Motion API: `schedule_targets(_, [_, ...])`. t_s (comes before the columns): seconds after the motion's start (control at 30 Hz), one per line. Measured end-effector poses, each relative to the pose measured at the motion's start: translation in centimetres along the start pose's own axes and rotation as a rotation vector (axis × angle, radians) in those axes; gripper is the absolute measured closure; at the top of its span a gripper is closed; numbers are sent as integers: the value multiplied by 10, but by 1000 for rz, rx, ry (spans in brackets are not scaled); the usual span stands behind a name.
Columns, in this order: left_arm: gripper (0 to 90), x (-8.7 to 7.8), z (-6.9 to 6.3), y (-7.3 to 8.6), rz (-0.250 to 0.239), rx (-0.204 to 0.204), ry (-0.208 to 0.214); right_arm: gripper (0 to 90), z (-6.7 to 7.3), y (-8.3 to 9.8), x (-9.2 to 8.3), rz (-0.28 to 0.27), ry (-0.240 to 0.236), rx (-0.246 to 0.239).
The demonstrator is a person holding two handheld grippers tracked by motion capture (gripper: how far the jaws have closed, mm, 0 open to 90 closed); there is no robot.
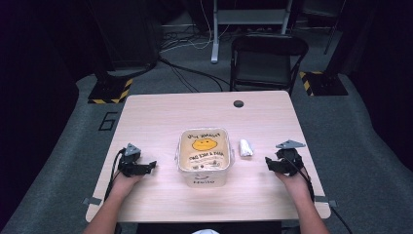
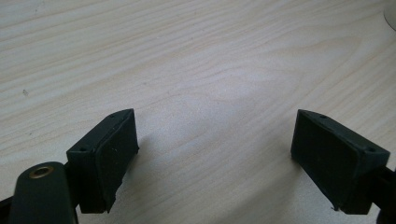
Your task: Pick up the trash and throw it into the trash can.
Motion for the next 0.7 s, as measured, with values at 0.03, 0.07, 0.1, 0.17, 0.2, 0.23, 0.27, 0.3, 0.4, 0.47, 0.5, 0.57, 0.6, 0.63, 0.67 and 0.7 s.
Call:
schedule_targets(0.03, [148,0,0,0,-1,0,-1,354,1,-2,-1,-5,-2,9])
schedule_targets(0.07, [148,0,0,0,-1,0,-1,353,1,-4,-4,-9,-17,9])
schedule_targets(0.1, [148,0,0,0,-1,0,-1,354,1,-5,-5,-12,-28,21])
schedule_targets(0.17, [148,0,0,0,-1,0,-1,357,2,-9,-7,-20,-45,32])
schedule_targets(0.2, [148,0,0,0,-1,0,-1,359,1,-10,-8,-24,-49,26])
schedule_targets(0.23, [148,0,0,0,-1,1,-1,361,2,-12,-9,-26,-54,27])
schedule_targets(0.27, [148,0,0,0,-1,1,-1,361,2,-12,-9,-26,-54,27])
schedule_targets(0.3, [148,0,0,0,-1,0,-1,362,2,-14,-10,-27,-57,23])
schedule_targets(0.4, [148,0,0,0,-1,0,-1,373,5,-22,-12,-34,-60,7])
schedule_targets(0.47, [148,0,0,0,-1,1,-2,377,7,-26,-12,-31,-59,1])
schedule_targets(0.5, [148,0,0,0,0,0,0,379,8,-28,-12,-28,-61,-2])
schedule_targets(0.57, [148,0,0,0,-1,0,-1,383,10,-32,-11,-35,-67,-1])
schedule_targets(0.6, [148,0,0,0,-1,0,-1,383,10,-32,-11,-35,-67,-1])
schedule_targets(0.63, [148,0,0,0,-1,1,-1,385,11,-35,-10,-36,-73,1])
schedule_targets(0.67, [148,0,0,0,-2,0,-1,386,12,-36,-10,-39,-74,1])
schedule_targets(0.7, [148,0,0,0,-2,0,-1,387,12,-38,-9,-42,-77,1])
Point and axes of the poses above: each handheld gripper's, and its own axes: x roughly forward along the jaws, y roughly out of its underside, z roughly to its left, the point moved 2 cm from there along x, roughly forward along the jaws, and after that the axes turned 9 degrees about -y, right-handed, at the moved point
